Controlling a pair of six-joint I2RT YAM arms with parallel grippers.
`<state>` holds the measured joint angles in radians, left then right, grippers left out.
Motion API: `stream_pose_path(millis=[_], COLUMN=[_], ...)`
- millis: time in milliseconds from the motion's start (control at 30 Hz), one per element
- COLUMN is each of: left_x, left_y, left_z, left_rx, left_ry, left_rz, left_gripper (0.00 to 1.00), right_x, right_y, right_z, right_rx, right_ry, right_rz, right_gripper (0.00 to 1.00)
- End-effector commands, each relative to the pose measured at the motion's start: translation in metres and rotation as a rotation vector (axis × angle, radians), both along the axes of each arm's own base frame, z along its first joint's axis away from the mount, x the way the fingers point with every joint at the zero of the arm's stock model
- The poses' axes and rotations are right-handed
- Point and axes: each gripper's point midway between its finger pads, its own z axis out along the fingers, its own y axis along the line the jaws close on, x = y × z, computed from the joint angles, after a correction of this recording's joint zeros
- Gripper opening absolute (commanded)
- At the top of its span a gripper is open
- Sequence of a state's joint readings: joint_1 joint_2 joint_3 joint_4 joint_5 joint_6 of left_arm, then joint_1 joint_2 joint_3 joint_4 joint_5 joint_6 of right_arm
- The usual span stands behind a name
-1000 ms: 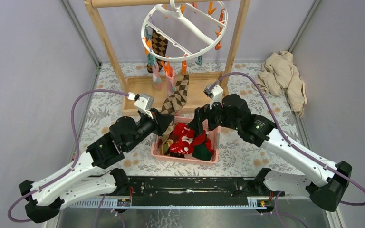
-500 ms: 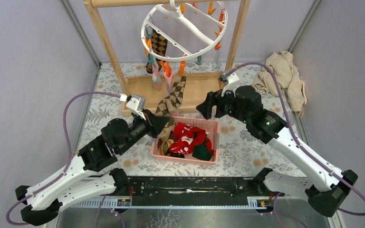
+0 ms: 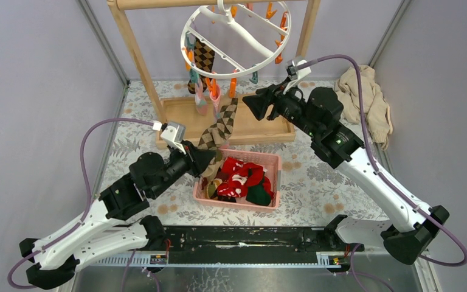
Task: Remove the socks clipped to the hanger
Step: Remove the sock from the hanger.
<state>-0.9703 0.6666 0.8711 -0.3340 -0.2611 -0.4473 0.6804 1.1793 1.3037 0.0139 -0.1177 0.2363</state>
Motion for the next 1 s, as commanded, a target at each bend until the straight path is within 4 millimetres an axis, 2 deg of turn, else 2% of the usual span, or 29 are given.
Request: stream_pose_path(millis=[0, 133, 467, 633, 800, 967], left_x=[0.000, -0.002, -0.002, -0.001, 0.000, 0.001], left_y=[-0.002, -0.001, -0.001, -0.003, -0.005, -0.008], left_z=[0.001, 0.003, 0.001, 0.001, 0.002, 0.003], left_rx=[-0.015, -0.014, -0.008, 0.000, 0.001, 0.004], left_ry=[0.002, 0.007, 0.013, 0.015, 0.014, 0.016], left_rz=[-0.001, -0.002, -0.002, -0.005, -0.006, -0.016], left_gripper=[0.22, 0.22, 0.22, 0.22, 0.22, 0.22], right_x=[0.003, 0.013, 0.021, 0.020, 0.017, 0.022], right_y=[0.012, 0.016, 0.016, 0.024, 0.022, 0.023], right_z=[0.047, 0.050, 0.053, 0.047, 0.041, 0.031], right_rx=[0.091, 0.153, 0.284, 0.285, 0.283, 0.266], right_ry=[-0.157, -0.143, -0.133, -0.118, -0.103, -0.081], right_rz=[0.059, 0.116, 0.290, 0.343, 0.341, 0.326], right_gripper=[0.62, 0.59, 0.56, 0.54, 0.53, 0.54])
